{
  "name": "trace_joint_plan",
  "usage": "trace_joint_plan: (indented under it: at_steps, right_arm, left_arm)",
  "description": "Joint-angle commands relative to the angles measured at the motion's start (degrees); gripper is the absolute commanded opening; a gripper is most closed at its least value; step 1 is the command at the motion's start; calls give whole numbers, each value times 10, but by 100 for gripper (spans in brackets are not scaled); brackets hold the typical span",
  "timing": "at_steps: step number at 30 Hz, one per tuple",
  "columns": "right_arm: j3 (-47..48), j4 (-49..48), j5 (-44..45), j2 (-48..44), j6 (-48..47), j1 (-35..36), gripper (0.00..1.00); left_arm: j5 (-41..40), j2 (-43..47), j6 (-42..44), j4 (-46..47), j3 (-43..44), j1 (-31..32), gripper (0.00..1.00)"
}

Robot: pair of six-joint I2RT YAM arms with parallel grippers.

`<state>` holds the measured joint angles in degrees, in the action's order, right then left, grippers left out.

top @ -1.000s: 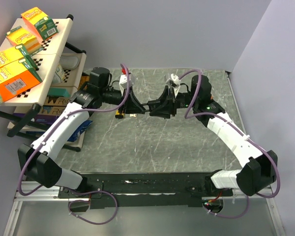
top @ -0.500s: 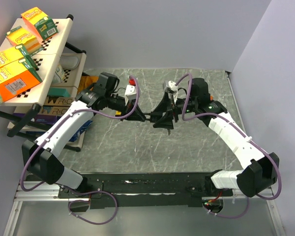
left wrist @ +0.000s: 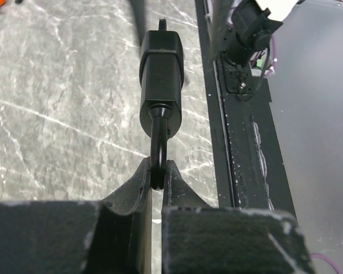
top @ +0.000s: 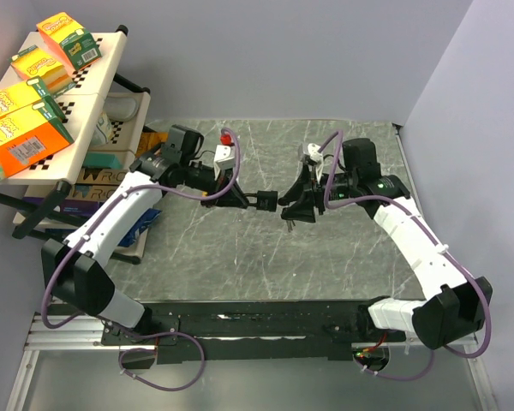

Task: Lock with the key
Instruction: Lock the lock.

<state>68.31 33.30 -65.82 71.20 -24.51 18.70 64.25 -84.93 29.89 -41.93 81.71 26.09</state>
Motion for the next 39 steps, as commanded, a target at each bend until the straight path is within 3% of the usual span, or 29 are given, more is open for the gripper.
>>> trace_joint_plan:
  at_steps: [1,5,12,21,27,31,39]
  right_arm:
    - [28,30,-10,-22,-37,-4,59]
    - [25,14,-11,-23,-27,-4,51]
    - [23,-23,0,-13,-2,-3,48]
    - [32,-9,3,8,-15,0,36]
    - [36,10,10,17,-37,0,21]
    - [41,22,14,19,-55,0,0]
    - [45,67,20,16,-97,-30,0]
  left_arm:
    - [50,-2,11,13,44,-6,1]
    - [54,-13,32,-16,52,-6,1]
    - [52,-15,26,-7,49,-6,1]
    - [54,-7,14,5,41,-6,1]
    - [55,-6,17,1,36,-6,1]
    - [55,-9,31,-11,38,-9,1]
    - [60,-16,53,-45,40,-31,1]
